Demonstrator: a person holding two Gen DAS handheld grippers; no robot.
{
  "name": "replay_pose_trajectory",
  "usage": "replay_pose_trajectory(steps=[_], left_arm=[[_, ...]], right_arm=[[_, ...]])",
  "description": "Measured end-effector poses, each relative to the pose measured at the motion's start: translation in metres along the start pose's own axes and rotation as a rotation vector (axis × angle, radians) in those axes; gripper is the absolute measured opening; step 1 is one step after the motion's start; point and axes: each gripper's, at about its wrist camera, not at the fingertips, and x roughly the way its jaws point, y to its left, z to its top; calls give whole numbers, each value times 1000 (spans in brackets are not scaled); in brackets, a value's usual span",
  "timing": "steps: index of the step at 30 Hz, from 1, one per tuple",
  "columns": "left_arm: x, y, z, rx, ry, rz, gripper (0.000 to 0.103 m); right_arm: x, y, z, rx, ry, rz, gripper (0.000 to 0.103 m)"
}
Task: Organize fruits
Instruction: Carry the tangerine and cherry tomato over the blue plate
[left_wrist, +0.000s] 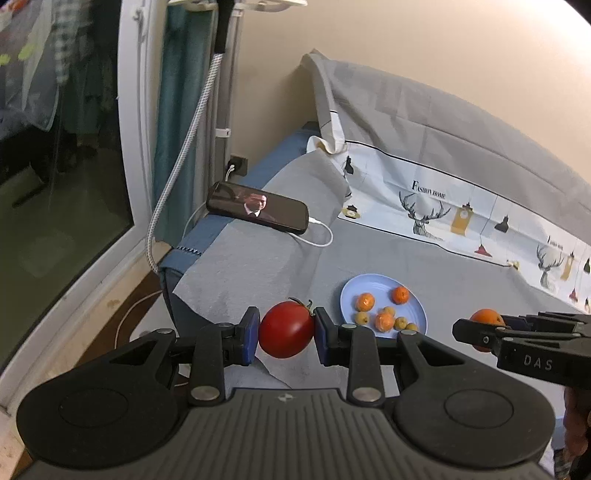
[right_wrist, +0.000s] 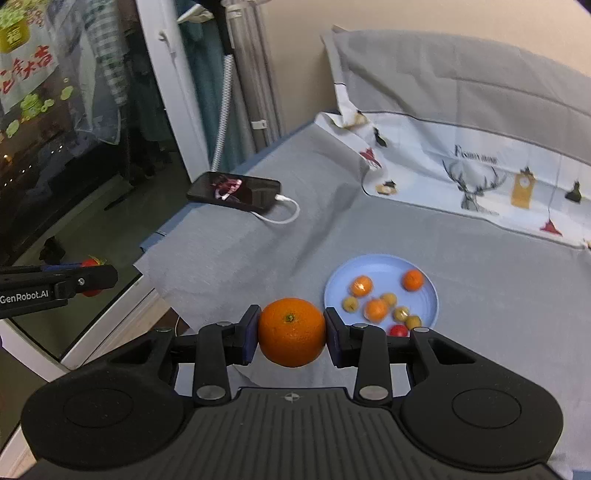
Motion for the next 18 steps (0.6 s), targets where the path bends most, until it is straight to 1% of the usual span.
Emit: replay_pose_trajectory(steps=[4,9,14,18], left_arm=[[7,2,0,0,20,-16,34],[11,1,1,12,13,-10,34],[25,-9,7,34,36,-28,34],[46,-27,20,95,63,-57,34]], right_arm=[[3,9,0,-20,18,4,38],[13,9,1,-23,49,2,38],[17,0,2,4,31,-4,38],[15,-17,-2,56,-16,-29,38]])
